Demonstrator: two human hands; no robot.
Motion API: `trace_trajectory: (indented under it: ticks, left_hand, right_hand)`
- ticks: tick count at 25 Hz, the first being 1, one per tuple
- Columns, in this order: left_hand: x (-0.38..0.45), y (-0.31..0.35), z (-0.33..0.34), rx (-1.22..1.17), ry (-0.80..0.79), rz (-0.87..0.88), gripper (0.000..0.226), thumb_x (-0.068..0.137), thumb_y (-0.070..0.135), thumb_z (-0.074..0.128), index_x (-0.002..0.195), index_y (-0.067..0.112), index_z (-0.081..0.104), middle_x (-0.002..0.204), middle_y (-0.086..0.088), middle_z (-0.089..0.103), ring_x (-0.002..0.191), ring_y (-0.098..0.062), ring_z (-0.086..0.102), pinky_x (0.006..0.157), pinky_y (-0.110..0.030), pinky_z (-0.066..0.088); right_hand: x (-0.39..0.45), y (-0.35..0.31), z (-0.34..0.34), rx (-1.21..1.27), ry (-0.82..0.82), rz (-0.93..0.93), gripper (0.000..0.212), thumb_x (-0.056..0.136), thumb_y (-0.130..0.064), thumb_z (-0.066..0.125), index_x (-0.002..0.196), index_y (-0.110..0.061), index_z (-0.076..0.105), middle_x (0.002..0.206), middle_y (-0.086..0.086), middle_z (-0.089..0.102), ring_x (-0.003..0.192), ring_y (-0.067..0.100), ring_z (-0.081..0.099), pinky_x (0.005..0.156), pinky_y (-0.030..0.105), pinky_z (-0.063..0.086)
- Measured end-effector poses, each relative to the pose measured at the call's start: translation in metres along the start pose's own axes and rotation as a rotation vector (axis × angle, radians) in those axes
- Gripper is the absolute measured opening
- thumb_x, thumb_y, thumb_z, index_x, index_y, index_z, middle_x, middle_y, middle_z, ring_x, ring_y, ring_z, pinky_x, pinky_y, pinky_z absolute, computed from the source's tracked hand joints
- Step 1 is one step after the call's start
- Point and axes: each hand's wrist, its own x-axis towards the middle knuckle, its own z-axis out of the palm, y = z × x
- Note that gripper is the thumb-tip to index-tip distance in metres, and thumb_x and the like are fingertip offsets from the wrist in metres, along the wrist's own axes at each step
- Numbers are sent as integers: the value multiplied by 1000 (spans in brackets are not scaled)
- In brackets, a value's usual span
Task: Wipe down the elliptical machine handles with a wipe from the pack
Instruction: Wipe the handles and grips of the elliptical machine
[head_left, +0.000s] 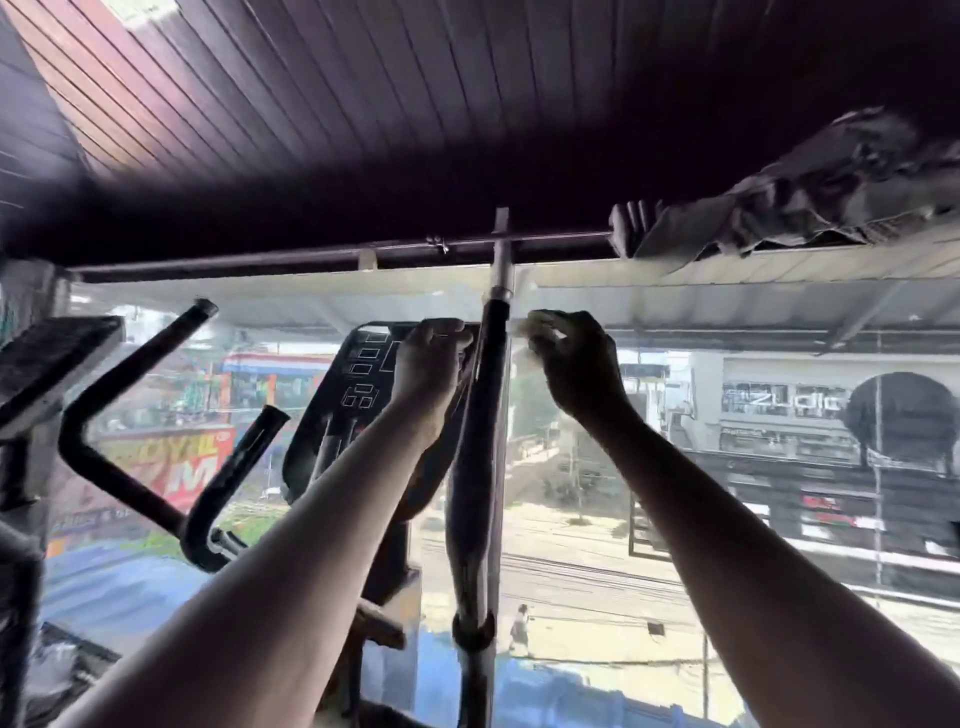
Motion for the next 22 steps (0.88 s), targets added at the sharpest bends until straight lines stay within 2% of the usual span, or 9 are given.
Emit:
trace_trajectory:
  ticks: [3, 6, 9, 11, 12, 15, 17, 20, 22]
  left_hand:
    - [18, -12, 10, -56, -90, -132, 20, 96, 15, 49, 81, 21, 60, 77, 2, 61, 73, -15, 54, 71, -31, 44]
    - [35, -25, 17, -140, -91, -172, 21, 99, 23, 47, 84, 18, 61, 79, -3, 62, 73, -18, 53, 67, -30, 37]
    - [52, -31, 21, -203, -121, -226, 29, 101, 36, 44, 90, 17, 64, 86, -4, 61, 77, -19, 51, 66, -31, 36]
    - [61, -34, 25, -254, -136, -231, 37, 101, 42, 41, 95, 15, 65, 86, -2, 62, 77, -16, 50, 67, -30, 36]
    - [66, -35, 27, -279, -146, -223, 42, 101, 46, 39, 103, 13, 66, 90, -3, 63, 79, -16, 52, 69, -30, 37]
    - [77, -36, 27, -387, -191, -219, 58, 100, 53, 34, 120, 7, 62, 108, -10, 67, 91, -21, 62, 79, -34, 48]
    - [81, -36, 30, -386, -203, -212, 66, 98, 59, 31, 122, 5, 62, 111, -13, 67, 95, -23, 64, 80, -35, 49]
    - [79, -36, 32, -387, -210, -200, 70, 99, 59, 25, 128, 4, 57, 93, -5, 61, 83, -15, 55, 65, -29, 38]
    - [86, -42, 29, -430, -240, -203, 71, 99, 59, 23, 135, 5, 51, 93, -4, 60, 83, -15, 54, 65, -29, 38]
  right_hand:
    - [4, 23, 30, -149, -155, -199, 26, 94, -28, 52, 109, -21, 72, 105, 1, 67, 100, 18, 58, 87, 29, 46]
    - [-5, 42, 46, -130, -128, -377, 19, 91, -18, 61, 103, -21, 74, 96, -5, 57, 89, 5, 56, 80, 14, 46]
    - [54, 36, 52, -155, -95, -242, 21, 93, -13, 56, 97, -18, 76, 98, 7, 61, 91, 16, 60, 81, 10, 42]
    - [77, 29, 58, -282, -126, -156, 24, 93, -12, 52, 99, -11, 75, 104, 13, 61, 98, 22, 58, 89, 26, 47]
    - [74, 29, 62, -333, -144, -231, 28, 92, -19, 49, 97, -9, 75, 103, 13, 61, 99, 23, 55, 90, 30, 46]
    - [42, 36, 60, -320, -258, -548, 30, 86, -31, 51, 88, -12, 75, 95, 6, 63, 97, 17, 49, 84, 22, 38]
    - [62, 42, 58, -327, -272, -495, 23, 89, -25, 56, 90, -12, 75, 98, 6, 66, 98, 18, 52, 85, 23, 39]
    - [99, 36, 66, -433, -215, -304, 25, 93, -8, 50, 108, -2, 70, 117, 14, 65, 114, 29, 56, 104, 34, 40]
    - [91, 32, 65, -478, -375, -367, 29, 97, -12, 46, 115, -1, 66, 127, 14, 61, 129, 26, 47, 106, 19, 24]
